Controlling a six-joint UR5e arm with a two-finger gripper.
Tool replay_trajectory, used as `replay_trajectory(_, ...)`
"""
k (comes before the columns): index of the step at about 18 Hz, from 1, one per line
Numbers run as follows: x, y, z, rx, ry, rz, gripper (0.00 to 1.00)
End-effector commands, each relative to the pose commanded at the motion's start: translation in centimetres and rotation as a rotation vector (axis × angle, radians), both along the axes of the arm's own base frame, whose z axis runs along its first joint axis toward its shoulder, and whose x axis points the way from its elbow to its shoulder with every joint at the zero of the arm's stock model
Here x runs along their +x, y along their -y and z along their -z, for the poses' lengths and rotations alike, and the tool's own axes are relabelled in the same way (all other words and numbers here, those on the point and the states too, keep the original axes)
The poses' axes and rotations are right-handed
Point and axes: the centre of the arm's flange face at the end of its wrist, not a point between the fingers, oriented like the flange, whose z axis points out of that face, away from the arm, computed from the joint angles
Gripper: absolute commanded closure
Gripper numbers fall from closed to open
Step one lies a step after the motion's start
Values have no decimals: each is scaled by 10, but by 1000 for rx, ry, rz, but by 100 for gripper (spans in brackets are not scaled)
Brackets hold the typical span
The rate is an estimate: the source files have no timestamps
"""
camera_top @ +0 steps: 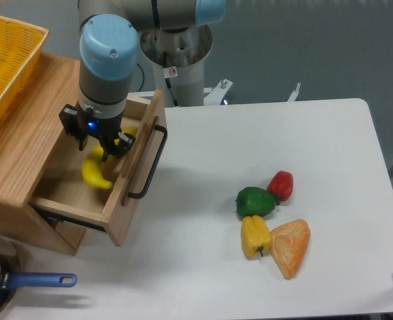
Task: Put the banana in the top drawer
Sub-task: 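Open the gripper to release the banana inside the drawer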
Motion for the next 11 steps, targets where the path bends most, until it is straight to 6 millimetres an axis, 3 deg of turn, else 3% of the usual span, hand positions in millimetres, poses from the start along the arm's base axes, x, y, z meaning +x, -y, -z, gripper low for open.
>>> replay_trajectory(5,0,1,-3,5,-3,1,21)
replay_trajectory(11,-4,4,-6,10,-7,-6,21)
